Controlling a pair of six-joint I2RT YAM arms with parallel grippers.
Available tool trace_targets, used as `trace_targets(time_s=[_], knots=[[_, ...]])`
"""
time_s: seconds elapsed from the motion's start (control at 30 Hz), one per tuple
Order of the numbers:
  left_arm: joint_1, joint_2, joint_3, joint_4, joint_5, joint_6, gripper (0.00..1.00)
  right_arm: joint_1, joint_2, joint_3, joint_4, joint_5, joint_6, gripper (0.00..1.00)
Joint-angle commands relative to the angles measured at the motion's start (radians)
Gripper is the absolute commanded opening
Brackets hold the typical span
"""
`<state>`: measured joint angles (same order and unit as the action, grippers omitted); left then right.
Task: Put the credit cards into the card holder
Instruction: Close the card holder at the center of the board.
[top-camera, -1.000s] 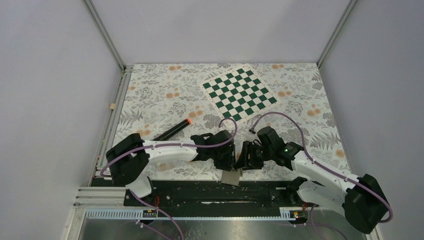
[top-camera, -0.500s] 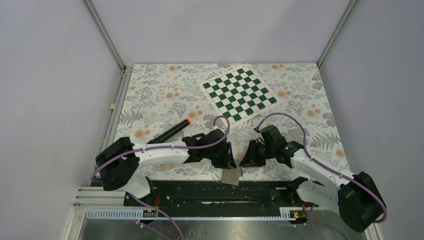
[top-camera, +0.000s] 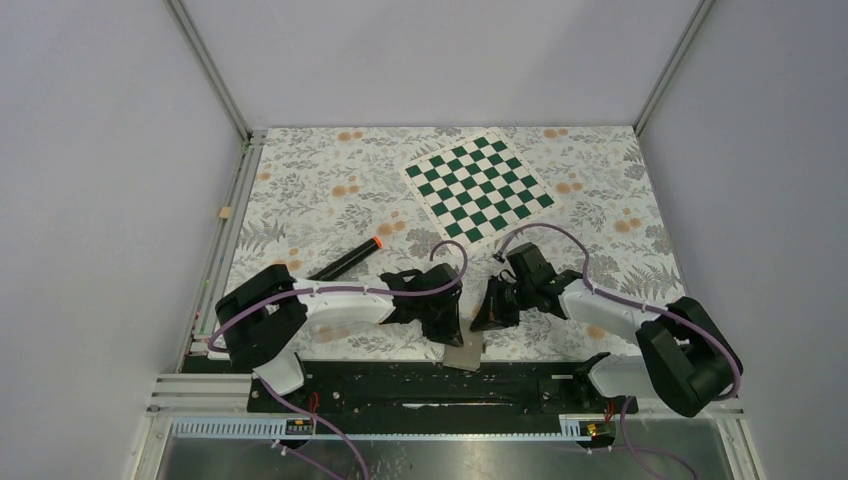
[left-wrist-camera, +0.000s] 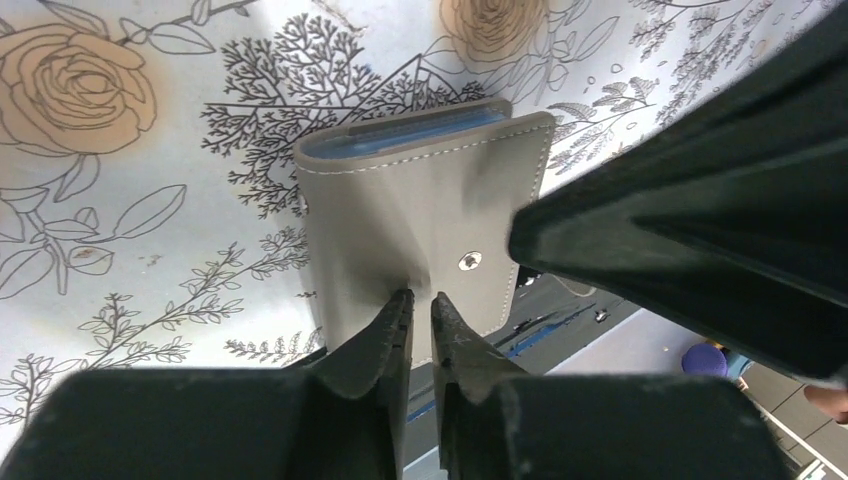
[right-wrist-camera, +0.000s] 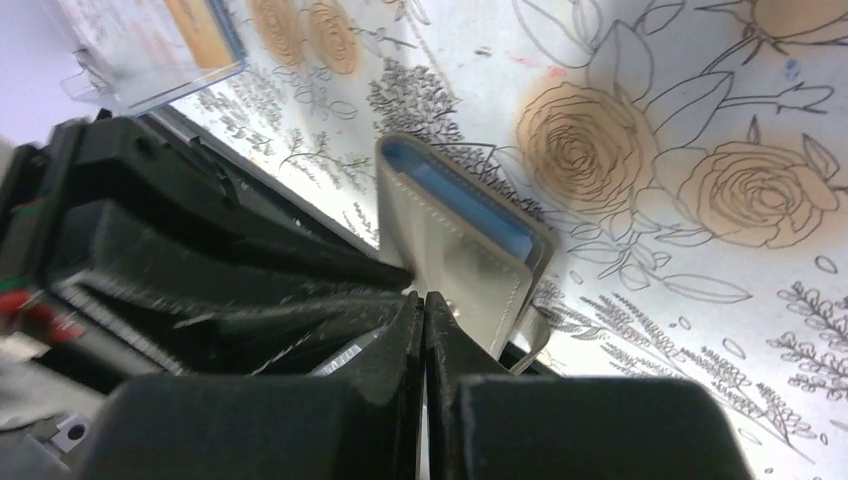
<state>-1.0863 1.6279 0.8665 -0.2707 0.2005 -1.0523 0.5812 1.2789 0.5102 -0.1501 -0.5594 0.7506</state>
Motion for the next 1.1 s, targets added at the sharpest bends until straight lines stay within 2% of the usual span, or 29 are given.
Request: trace_targets(time_s=[0.0,0.2,0.33,0.5,0.63,0.87,1.07], knots=[[-0.014,-0.019,0.054,-0.003,-0.022,0.026,0.18,-0.005,0.073,-0.015,0.047,-0.001,-0.016,0.0],[-0.032,-0.051,0.072,0.076,0.01,0.035,0.39,-0.004,0.139,-0.029,0.066,0.023,-0.01,0.0],[-0.046,-0.022,0.102,0.082,0.032,0.048,0.44,-0.005,0.14,-0.038,0.08,0.023,0.0,0.0],[-0.057,0.003,0.137,0.081,0.032,0.049,0.44,-0.005,0.138,-0.037,0.08,0.02,0.002,0.0],[-0.063,0.026,0.167,0.055,0.018,0.055,0.36,-0.004,0.135,-0.039,0.08,0.025,0.001,0.0],[-0.085,0.08,0.222,-0.005,-0.02,0.066,0.31,-0.005,0.129,-0.042,0.08,0.032,0.006,0.0],[-0.096,0.101,0.239,-0.044,-0.071,0.067,0.22,-0.005,0.13,-0.048,0.084,0.032,0.005,0.0]])
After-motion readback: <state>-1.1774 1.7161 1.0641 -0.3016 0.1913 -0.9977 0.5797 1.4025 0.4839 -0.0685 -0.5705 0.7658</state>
